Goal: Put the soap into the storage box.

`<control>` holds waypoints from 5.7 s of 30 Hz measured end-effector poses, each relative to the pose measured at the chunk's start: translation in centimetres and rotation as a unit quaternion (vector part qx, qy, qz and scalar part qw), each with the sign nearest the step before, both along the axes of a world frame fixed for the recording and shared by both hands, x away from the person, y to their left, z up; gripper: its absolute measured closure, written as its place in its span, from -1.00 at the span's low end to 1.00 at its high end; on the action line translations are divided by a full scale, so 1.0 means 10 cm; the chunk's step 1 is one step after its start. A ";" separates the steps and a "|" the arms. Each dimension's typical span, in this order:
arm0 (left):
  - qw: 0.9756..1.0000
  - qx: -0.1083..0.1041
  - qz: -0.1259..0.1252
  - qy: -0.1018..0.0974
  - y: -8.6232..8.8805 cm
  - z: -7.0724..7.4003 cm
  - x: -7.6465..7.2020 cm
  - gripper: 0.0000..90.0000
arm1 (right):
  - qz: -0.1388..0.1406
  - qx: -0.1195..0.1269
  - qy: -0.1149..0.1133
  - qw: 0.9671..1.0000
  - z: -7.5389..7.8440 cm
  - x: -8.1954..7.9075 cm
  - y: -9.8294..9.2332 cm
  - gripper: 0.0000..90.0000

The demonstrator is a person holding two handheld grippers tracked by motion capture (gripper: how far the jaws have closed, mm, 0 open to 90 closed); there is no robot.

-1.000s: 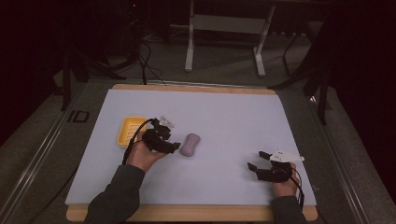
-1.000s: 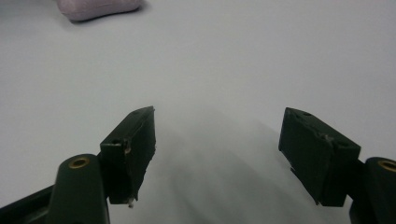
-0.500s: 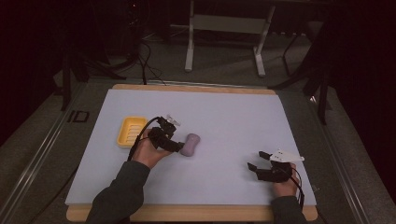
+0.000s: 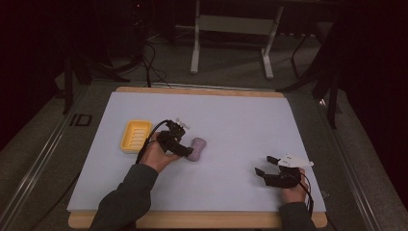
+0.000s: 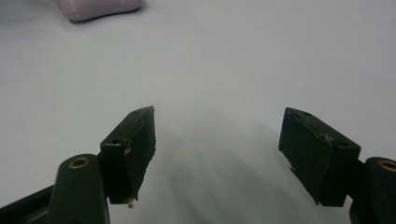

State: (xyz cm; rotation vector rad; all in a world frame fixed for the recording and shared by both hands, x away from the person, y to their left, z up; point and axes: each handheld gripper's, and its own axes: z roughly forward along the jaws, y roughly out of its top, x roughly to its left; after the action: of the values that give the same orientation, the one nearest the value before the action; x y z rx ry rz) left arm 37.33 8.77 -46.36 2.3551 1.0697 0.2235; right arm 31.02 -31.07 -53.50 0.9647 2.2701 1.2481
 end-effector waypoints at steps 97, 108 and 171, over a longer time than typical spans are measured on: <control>0.976 0.166 -0.052 0.131 -0.65 -0.35 0.69 0.06 | 0.001 -0.003 0.002 1.000 0.00 0.01 0.00 -0.41; 0.973 0.180 -0.051 0.137 -0.69 -0.34 0.70 0.10 | 0.002 -0.003 0.001 1.000 0.00 0.01 0.00 -0.41; 0.977 0.175 0.000 0.125 -0.21 -0.02 0.76 0.11 | 0.001 -0.004 0.001 1.000 0.00 0.01 0.00 -0.41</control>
State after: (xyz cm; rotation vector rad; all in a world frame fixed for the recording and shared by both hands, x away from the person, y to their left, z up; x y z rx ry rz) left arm 44.91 6.71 -46.58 2.7560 1.2296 0.1228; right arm 31.09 -31.02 -53.51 0.9605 2.2771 1.2381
